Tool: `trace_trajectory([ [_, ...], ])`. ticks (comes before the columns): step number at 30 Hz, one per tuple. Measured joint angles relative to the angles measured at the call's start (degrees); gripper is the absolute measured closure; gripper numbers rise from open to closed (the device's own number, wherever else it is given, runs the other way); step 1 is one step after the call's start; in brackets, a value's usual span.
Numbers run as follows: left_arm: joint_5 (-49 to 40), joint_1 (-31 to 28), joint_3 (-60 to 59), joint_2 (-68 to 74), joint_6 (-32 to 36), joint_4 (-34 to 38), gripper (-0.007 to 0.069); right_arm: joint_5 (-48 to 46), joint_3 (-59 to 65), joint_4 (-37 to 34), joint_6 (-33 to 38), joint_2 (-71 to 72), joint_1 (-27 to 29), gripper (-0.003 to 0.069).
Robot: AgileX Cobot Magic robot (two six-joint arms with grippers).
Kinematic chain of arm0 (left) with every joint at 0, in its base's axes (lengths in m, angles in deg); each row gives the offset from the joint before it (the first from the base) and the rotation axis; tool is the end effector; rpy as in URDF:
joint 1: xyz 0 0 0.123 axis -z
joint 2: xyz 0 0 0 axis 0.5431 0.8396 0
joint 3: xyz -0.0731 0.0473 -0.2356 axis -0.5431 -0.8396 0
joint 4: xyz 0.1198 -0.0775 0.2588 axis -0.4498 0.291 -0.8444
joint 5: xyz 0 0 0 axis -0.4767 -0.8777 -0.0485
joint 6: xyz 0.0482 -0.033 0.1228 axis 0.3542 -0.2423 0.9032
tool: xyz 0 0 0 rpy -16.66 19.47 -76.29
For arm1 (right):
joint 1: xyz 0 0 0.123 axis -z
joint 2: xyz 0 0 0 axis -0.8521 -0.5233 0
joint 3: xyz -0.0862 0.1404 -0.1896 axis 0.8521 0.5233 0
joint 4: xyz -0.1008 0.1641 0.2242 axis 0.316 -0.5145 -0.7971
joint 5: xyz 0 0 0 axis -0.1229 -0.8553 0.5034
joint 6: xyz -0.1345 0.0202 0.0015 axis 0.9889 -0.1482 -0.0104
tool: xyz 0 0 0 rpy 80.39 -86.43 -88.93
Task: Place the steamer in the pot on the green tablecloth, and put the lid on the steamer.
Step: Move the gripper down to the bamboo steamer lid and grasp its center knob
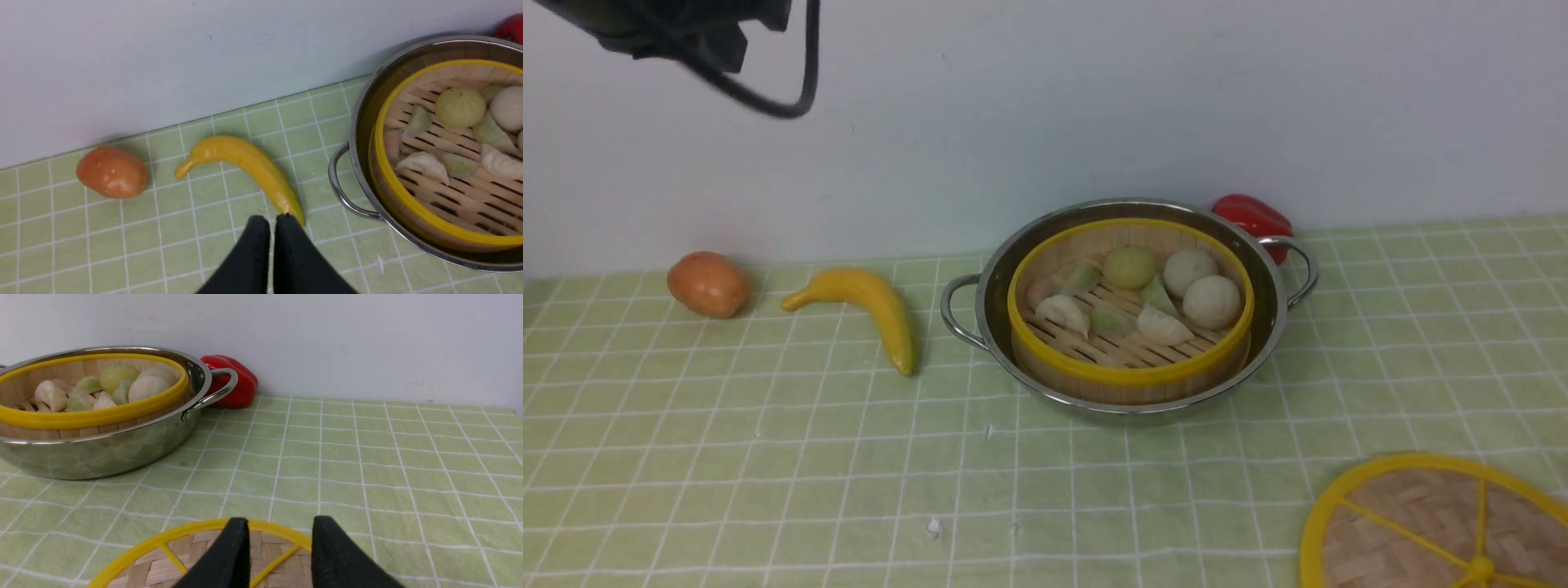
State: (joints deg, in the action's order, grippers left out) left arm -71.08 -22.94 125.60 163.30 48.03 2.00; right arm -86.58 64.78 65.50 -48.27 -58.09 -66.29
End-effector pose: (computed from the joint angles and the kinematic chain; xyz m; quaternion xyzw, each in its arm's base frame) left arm 0.3797 -0.0598 0.3966 0.1014 0.9151 0.0025 0.3903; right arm 0.1750 0.0167 0.1664 0.0036 0.7957 0.0519 0.6034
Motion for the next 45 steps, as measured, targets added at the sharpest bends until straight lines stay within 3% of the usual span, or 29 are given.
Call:
trace_trajectory([
  [4,18.62,-0.27,-22.73,-17.95,-0.13,0.13,0.0602,-0.06,0.0,0.0,0.0,0.0,0.0,0.0419],
  [5,19.56,-0.4,-23.9,-18.95,-0.13,0.23,0.0602,-0.06,0.0,0.0,0.0,0.0,0.0,0.0419],
  [7,30.63,-1.33,-40.32,-32.95,-0.19,0.79,0.0594,-0.06,0.0,0.0,0.0,0.0,0.0,0.0419],
  [9,32.8,-1.68,-44.82,-36.86,-0.19,0.88,0.0591,-0.06,0.0,0.0,0.0,0.0,0.0,0.0419],
  [10,36.21,-2.1,-55.39,-46.18,-0.19,0.88,0.0582,-0.01,0.0,0.0,0.0,0.0,0.0,0.0419],
  [12,37.97,-2.18,-64.8,-54.3,-0.19,0.73,0.0573,-0.01,0.0,0.0,0.0,0.0,0.0,0.0419],
  [18,39.99,-4.06,-84.34,-70.05,-0.09,-2.32,0.0564,-0.01,0.0,0.0,0.0,0.0,0.0,0.0419],
  [29,41.76,-12.3,-97.26,-84.4,-3.42,-2.99,0.055,-0.05,0.0,0.0,0.0,0.0,0.0,0.0419],
  [45,42.97,-12.44,-100.04,-84.67,-4.03,-0.54,0.0529,0.02,0.0,0.0,0.0,0.0,0.0,0.0419],
])
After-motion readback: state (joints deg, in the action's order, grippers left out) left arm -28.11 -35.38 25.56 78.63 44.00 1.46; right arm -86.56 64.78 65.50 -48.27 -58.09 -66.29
